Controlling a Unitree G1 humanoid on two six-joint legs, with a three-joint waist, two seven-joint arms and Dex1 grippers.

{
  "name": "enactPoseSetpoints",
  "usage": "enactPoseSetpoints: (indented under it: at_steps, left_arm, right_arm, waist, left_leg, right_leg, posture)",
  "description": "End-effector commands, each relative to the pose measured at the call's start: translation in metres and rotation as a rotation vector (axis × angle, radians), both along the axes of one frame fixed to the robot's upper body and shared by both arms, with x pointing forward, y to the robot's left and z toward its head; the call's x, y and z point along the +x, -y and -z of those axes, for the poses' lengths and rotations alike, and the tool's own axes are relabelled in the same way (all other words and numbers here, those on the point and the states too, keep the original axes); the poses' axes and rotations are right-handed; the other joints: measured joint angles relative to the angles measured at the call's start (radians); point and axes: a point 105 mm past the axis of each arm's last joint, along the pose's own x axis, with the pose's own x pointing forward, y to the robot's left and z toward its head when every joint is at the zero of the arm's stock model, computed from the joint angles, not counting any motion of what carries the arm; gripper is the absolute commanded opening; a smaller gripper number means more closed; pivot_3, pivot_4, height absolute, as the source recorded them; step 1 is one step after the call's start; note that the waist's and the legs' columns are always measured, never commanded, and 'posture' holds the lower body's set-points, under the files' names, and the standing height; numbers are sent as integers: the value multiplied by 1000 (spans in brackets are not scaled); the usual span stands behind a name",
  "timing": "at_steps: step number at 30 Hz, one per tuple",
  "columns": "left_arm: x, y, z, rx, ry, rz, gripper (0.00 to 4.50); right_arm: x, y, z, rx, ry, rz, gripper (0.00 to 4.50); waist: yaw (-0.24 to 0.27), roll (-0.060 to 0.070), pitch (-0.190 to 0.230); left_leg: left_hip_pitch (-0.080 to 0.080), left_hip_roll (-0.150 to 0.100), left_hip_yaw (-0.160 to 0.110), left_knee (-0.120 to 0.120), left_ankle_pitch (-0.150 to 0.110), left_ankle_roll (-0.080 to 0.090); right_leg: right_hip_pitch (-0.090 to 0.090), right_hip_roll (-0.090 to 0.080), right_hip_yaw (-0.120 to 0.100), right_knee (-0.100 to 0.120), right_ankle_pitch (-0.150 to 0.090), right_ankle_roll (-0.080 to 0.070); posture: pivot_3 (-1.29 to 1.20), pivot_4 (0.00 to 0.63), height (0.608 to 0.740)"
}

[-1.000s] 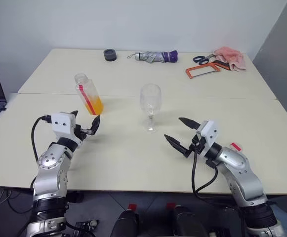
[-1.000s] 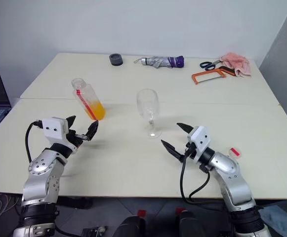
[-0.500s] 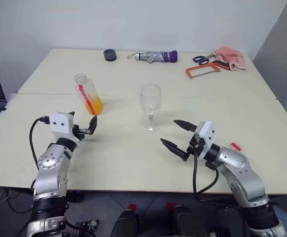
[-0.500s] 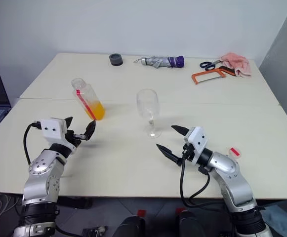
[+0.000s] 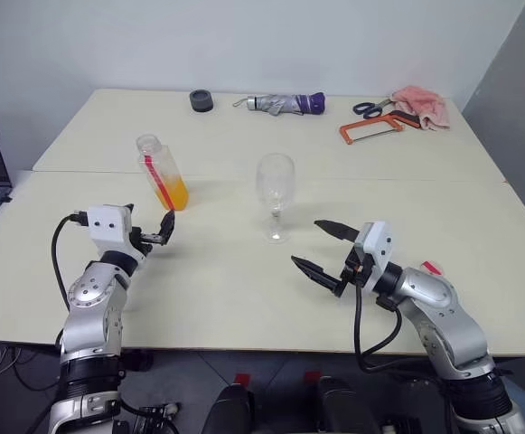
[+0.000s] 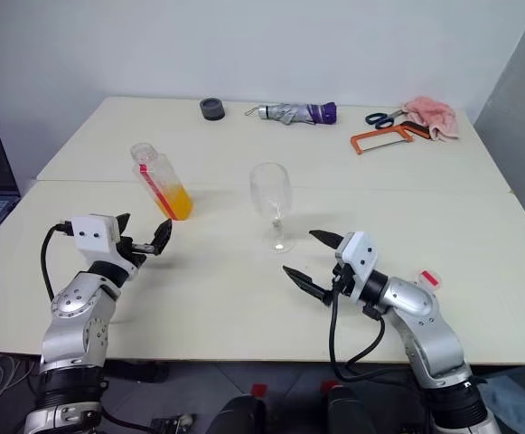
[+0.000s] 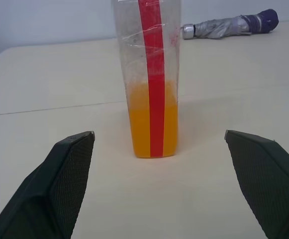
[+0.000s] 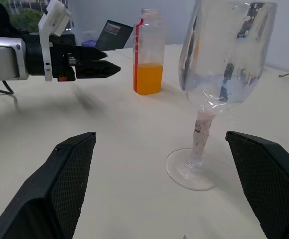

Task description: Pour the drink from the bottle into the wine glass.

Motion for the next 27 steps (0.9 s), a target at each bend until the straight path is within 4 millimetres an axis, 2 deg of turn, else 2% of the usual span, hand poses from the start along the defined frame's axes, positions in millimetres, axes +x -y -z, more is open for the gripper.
enactPoseSetpoints:
  at_steps: [1,19,27]
  left_arm:
    - [1,-4,-22,40,65,7,4500]
    - [8,-5,-29,46,71,-3,4500]
    - [13,-7,-38,50,78,-3,4500]
  right_arm:
    - [-8,-6,-14,19,40,-47,4454]
    - [-10,-8,-16,17,34,-62,4454]
    - [-13,-12,-24,45,25,-92,4454]
  waist:
    - [0,0,0]
    - [0,0,0]
    - [0,0,0]
  left_leg:
    - [0,0,0,0,0,0]
    - [0,0,0,0,0,0]
    - [0,0,0,0,0,0]
  right_leg:
    - [0,0,0,0,0,0]
    - [0,0,0,0,0,0]
    - [0,0,0,0,0,0]
  posture:
    - [0,150,740]
    - [0,150,740]
    - [0,150,740]
